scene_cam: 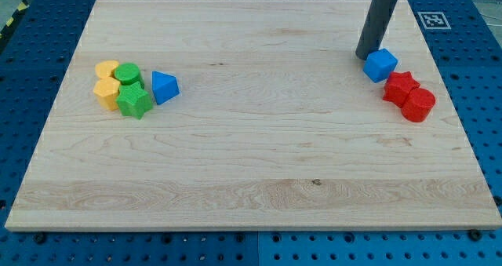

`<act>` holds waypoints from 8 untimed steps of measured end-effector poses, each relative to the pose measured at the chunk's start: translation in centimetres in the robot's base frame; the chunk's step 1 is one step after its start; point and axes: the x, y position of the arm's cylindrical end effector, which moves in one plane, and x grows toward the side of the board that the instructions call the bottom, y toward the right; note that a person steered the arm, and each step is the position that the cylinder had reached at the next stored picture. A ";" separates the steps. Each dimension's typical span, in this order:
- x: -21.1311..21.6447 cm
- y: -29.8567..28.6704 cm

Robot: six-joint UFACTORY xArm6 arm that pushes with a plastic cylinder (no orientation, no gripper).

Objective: Push the blue cube to the top of the red star

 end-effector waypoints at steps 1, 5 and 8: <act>0.0 0.0; 0.7 -0.4; 2.0 1.3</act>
